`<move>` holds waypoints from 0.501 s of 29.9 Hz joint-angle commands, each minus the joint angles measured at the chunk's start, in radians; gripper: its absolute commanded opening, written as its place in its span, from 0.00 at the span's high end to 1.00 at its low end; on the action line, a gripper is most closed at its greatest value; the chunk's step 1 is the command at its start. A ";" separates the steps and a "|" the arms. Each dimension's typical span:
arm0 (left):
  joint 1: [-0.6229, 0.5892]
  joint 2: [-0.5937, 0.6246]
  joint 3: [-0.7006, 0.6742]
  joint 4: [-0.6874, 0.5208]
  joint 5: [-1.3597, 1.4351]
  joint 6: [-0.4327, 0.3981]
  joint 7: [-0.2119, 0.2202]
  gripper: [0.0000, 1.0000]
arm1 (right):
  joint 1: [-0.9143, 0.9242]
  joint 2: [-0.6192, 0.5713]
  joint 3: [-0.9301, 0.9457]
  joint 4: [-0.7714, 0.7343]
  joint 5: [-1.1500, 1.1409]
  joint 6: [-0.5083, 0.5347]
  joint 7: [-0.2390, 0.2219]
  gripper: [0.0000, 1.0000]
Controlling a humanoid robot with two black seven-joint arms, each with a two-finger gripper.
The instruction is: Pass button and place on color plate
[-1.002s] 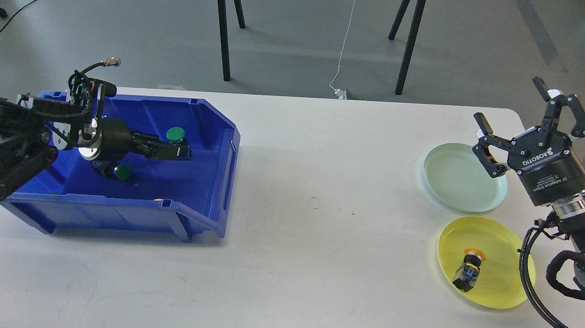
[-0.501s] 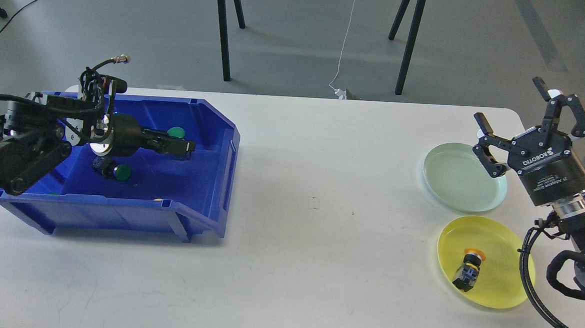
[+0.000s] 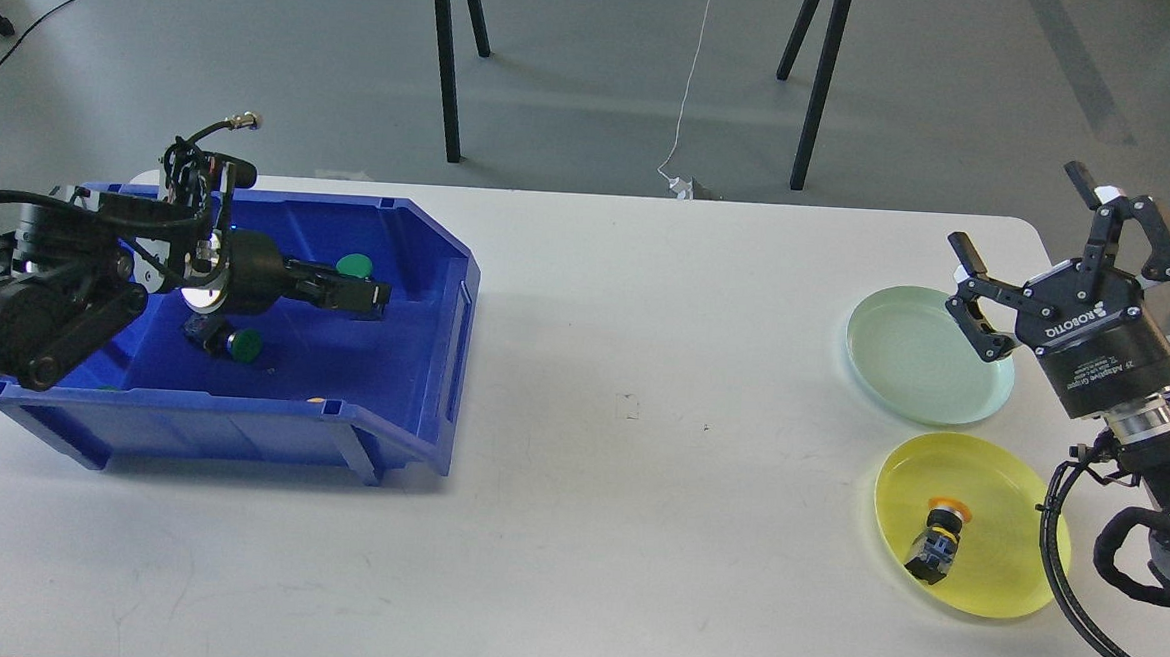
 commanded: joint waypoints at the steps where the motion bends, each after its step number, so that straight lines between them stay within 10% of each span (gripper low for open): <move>1: -0.001 -0.004 0.000 0.016 0.004 0.000 0.000 0.06 | -0.001 -0.001 0.000 0.000 0.000 0.000 0.000 0.02; 15: -0.015 -0.033 0.002 0.061 0.004 0.000 0.000 0.06 | -0.003 0.001 0.002 0.000 0.000 0.000 0.000 0.02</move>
